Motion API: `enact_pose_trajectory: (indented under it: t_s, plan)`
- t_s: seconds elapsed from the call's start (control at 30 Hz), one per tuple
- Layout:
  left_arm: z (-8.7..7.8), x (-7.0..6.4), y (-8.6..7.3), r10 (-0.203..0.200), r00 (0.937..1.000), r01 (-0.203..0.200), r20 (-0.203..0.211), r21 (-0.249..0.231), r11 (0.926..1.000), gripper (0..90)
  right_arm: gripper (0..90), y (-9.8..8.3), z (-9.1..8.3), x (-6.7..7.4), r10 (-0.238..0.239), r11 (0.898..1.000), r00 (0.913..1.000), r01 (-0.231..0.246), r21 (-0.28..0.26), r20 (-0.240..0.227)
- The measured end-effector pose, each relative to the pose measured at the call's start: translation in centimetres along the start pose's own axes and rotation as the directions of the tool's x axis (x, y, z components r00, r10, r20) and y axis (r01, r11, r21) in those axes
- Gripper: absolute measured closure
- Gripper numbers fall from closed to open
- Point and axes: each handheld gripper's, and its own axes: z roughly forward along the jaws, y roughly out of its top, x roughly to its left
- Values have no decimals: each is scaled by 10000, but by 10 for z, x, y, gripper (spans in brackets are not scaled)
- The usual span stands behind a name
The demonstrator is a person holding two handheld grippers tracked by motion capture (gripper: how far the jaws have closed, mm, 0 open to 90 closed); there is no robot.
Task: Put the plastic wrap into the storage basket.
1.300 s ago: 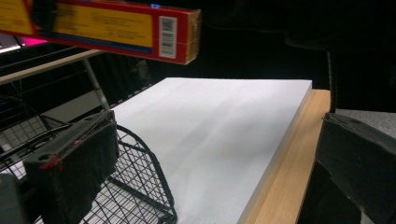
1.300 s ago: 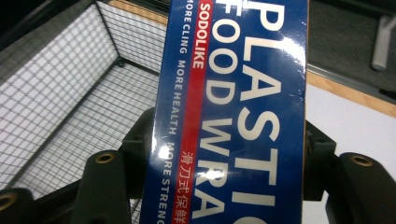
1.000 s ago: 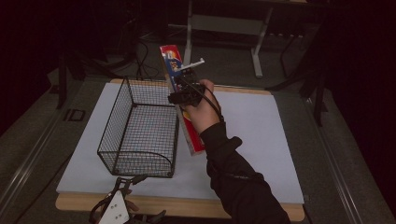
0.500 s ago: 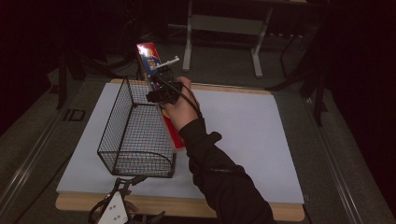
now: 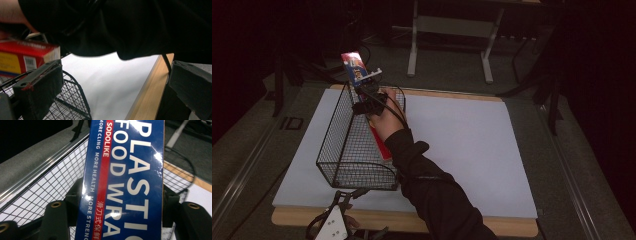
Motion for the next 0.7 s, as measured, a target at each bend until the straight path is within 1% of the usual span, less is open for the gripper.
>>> enact_pose_trajectory:
  t_s: [0.07, 0.1, 0.17, 0.3, 0.37, 0.43, 0.5, 0.63, 0.7]
  plan:
    - [0, 0, 0, 10, 10000, -10, 0, 6, 10000, 1, 386, -4, 6, 5, -217, 9997, 9997, 218, -54, 103]
    - [0, 0, 0, 6, 10000, -6, 8, 11, 10000, 1, 386, -6, 10, 7, -274, 9996, 9996, 275, -25, 47]
    - [0, 0, 0, 13, 10000, -13, 19, 12, 10000, 1, 386, -9, 15, 9, -165, 9998, 9997, 166, 62, -198]
    - [0, -1, 0, 29, 10000, -29, 27, 50, 10000, 1, 386, -19, 23, 13, -358, 9993, 9991, 361, 135, -206]
    - [0, -1, 0, 48, 10000, -48, 26, 64, 10000, 1, 385, -23, 26, 12, -199, 9996, 9992, 205, 180, -339]
    - [0, -1, 0, 57, 10000, -57, 27, 73, 10000, 1, 386, -27, 30, 11, -55, 9996, 9994, 64, 263, -348]
    - [0, -1, 0, 67, 10000, -68, 20, 86, 9999, 1, 386, -30, 33, 11, -32, 9994, 9989, 48, 354, -473]
    - [1, -1, 0, 70, 10000, -71, 35, 105, 9999, 1, 385, -33, 39, 12, 182, 9974, 9995, -164, 702, -261]
    - [1, -1, 0, 65, 10000, -65, 39, 98, 9999, 1, 384, -35, 40, 12, 203, 9970, 9995, -185, 751, -237]
